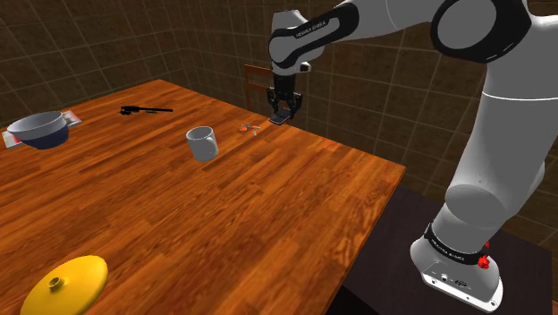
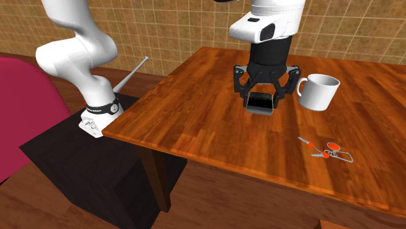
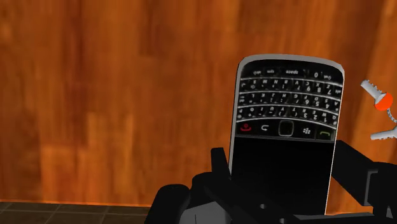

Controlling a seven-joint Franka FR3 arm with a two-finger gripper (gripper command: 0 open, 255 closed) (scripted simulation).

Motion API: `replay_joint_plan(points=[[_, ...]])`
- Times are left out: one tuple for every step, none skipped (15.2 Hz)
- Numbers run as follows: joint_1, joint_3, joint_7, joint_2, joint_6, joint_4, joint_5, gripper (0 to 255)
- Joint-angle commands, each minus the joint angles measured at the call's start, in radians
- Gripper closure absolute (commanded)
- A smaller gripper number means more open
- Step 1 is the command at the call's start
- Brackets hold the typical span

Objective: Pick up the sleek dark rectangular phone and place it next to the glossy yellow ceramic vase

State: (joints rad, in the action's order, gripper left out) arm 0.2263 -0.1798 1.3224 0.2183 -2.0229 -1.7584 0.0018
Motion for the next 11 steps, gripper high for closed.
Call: replay_joint_plan(points=[[0.000,0.000,0.000,-0.007,0.025,0.018,0.001,255],[0.000,-0.001,0.000,-0.009,0.037,0.028,0.002,255],[0.000,-0.001,0.000,-0.012,0.050,0.038,0.002,255],[0.000,-0.001,0.000,-0.014,0.062,0.048,0.002,255],[-0.011,-0.009,0.020,-0.028,0.056,0.028,0.002,255],[-0.023,-0.017,0.040,-0.041,0.050,0.010,0.002,255],[-0.034,-0.025,0.061,-0.053,0.045,-0.006,0.002,255],[-0.046,-0.034,0.081,-0.065,0.040,-0.022,0.002,255],[-0.058,-0.043,0.102,-0.075,0.036,-0.036,0.002,255],[-0.070,-0.052,0.123,-0.085,0.032,-0.049,0.002,255],[-0.082,-0.061,0.145,-0.093,0.028,-0.060,0.002,255]])
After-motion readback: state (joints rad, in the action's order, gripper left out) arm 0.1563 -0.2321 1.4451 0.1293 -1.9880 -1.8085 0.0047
